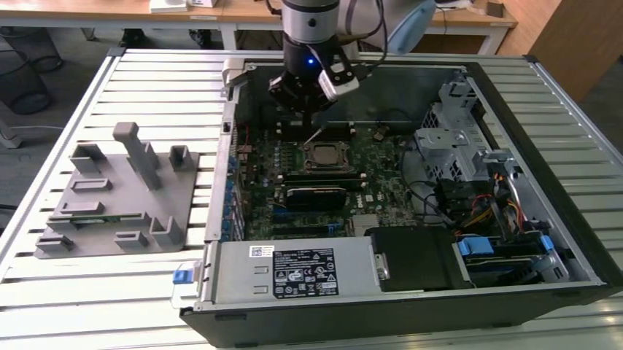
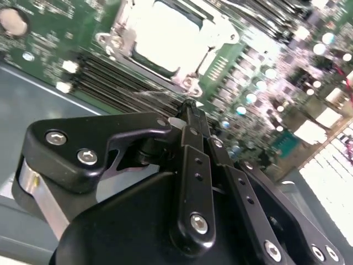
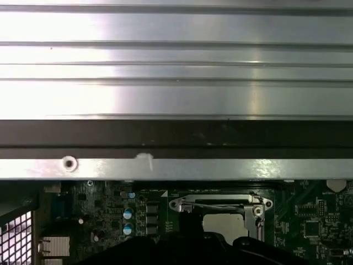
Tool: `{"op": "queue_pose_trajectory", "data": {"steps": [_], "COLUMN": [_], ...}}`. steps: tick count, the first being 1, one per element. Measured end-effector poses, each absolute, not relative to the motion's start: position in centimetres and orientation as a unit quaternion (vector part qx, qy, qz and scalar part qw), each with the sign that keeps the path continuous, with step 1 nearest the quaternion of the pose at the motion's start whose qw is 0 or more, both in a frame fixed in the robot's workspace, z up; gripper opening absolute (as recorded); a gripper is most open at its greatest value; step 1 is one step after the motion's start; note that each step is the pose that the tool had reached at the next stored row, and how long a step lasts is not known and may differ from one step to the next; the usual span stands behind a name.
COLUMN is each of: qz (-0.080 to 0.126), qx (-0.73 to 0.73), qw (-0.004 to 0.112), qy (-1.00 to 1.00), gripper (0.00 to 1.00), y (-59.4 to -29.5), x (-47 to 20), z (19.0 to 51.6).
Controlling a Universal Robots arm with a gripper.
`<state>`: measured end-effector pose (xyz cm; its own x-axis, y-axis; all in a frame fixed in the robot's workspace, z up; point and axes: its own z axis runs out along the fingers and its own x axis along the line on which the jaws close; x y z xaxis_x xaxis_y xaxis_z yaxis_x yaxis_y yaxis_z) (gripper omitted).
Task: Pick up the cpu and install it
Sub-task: 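Install the first cpu locking lever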
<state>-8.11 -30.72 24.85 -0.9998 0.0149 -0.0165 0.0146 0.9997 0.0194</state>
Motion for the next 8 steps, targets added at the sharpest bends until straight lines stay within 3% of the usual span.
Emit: {"op": "queue_pose_trajectory", "data": {"steps": [8], "qz": [0.009], "qx": [0.006], "qw": [0.008], "qy": [1.000], "gripper": [0.11], "y": [-30.71], "x": [-7.43], "z": [24.54]}}
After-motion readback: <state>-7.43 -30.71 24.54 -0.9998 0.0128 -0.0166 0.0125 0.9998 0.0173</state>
